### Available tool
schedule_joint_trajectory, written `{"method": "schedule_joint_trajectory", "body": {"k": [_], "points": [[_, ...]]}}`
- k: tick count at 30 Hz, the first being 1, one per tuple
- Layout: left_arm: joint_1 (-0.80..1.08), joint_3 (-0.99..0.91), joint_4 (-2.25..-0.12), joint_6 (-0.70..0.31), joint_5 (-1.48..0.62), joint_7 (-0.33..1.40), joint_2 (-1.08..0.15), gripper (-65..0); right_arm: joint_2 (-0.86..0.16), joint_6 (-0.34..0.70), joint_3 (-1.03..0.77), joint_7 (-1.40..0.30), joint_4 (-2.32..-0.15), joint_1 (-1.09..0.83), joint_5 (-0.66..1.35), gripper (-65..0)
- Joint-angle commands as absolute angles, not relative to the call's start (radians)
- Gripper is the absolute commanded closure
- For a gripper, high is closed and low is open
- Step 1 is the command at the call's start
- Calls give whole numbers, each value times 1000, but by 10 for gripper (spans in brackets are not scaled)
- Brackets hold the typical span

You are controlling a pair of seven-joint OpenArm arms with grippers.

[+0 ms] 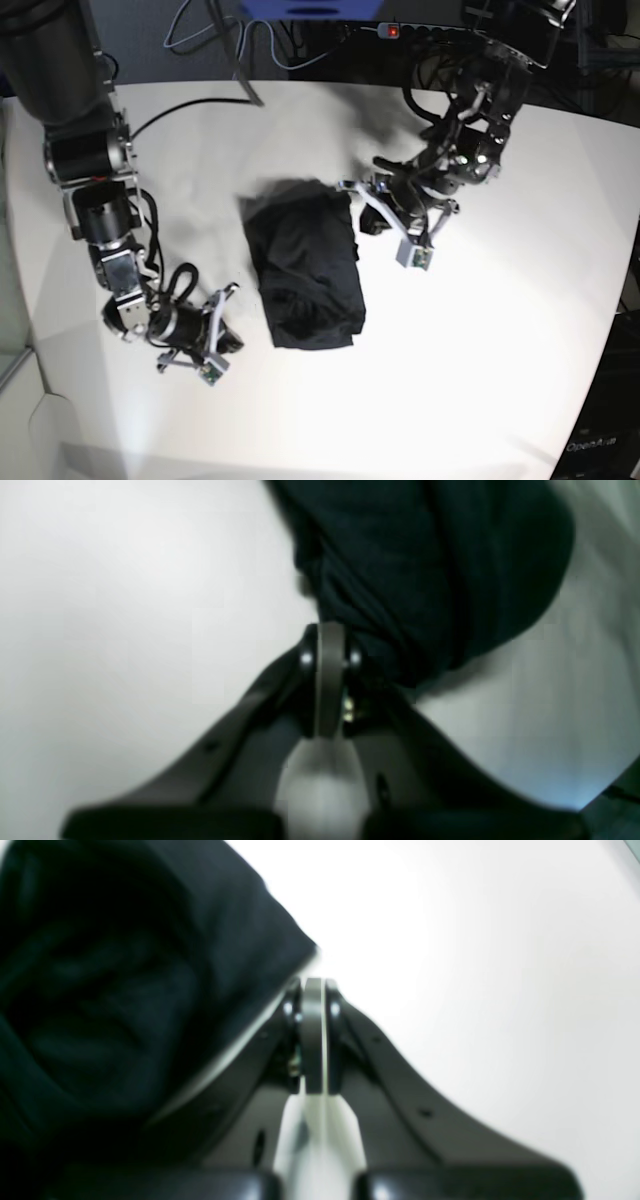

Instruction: Fold the T-shirt properly

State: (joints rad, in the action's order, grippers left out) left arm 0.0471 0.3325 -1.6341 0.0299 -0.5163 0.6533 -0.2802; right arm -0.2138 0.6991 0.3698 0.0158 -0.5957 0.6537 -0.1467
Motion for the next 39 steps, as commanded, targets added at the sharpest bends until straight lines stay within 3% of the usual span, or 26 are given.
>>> {"method": "schedule_joint_trajectory", "body": {"k": [1, 7, 17, 26, 32, 39], "points": [[35, 329, -1676, 18, -526, 634, -278, -8, -231, 698, 364, 36, -624, 668, -133, -1], [108, 329, -1767, 18, -527, 627, -312, -8, -306, 698, 315, -4, -885, 452, -134, -1], [188, 329, -1906, 18, -526, 624, -344, -8, -306, 698, 97, -145, -1320, 134, -139, -1], [237, 231, -1956, 15, -527, 624, -374, -8, -298, 698, -96, -151, -1580, -136, -133, -1], [297, 150, -1956, -136, -527, 624, -392, -8, -231, 698, -286, -143, -1689, -275, -133, -1], [400, -2, -1997, -234, -521, 624, -390, -8, -137, 698, -440, -117, -1781, -443, -131, -1]]}}
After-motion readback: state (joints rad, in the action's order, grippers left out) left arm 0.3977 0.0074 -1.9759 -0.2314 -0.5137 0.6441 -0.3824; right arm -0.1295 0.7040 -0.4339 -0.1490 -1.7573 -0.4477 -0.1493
